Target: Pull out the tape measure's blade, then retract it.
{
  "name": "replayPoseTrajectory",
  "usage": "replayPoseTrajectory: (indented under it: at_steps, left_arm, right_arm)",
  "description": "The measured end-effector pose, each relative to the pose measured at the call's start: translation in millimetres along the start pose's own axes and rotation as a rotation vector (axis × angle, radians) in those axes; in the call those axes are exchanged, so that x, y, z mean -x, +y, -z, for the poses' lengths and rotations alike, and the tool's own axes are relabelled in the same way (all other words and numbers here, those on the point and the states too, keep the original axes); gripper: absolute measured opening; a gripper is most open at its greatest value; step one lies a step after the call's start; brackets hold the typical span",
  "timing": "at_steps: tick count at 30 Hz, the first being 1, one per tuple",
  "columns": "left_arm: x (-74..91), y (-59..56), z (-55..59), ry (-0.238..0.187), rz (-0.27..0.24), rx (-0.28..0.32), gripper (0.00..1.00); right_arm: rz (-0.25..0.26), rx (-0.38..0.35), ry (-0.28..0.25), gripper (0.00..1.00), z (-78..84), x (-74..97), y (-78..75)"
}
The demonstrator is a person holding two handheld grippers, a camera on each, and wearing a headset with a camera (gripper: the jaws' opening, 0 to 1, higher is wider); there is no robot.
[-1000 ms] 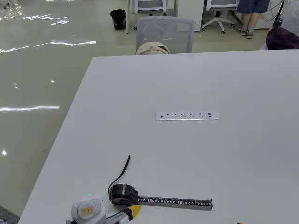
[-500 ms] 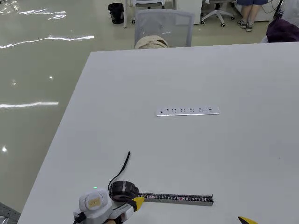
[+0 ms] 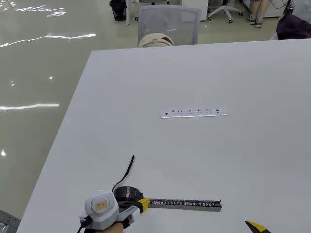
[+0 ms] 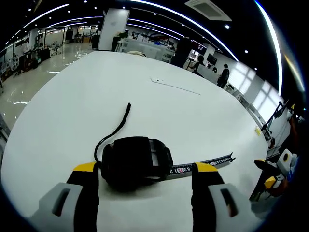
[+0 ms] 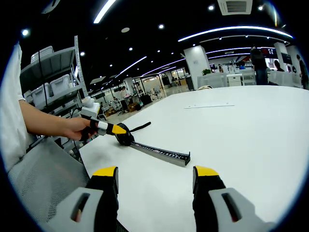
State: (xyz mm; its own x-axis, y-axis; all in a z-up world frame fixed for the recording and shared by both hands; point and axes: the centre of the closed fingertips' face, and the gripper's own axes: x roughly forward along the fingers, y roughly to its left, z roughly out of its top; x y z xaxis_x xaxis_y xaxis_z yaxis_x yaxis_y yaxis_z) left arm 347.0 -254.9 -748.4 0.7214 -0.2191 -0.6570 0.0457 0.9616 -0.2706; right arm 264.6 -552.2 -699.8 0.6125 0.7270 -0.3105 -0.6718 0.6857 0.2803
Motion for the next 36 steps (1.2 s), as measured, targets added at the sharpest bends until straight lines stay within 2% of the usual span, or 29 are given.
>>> replayPoseTrajectory:
  at_steps: [20, 36]
  left_arm:
    - [-12.5, 6.1, 2.5, 0.019, -0.030, 0.033, 0.70]
    - [-16.1, 10.9, 2.8, 0.030, -0.066, 0.027, 0.67]
  right_arm:
    - [-0.007, -0.010, 0.015, 0.60, 3.5, -3.4, -3.2]
    - [-0.012, -0.014, 0.015, 0.59, 2.8, -5.8, -3.5]
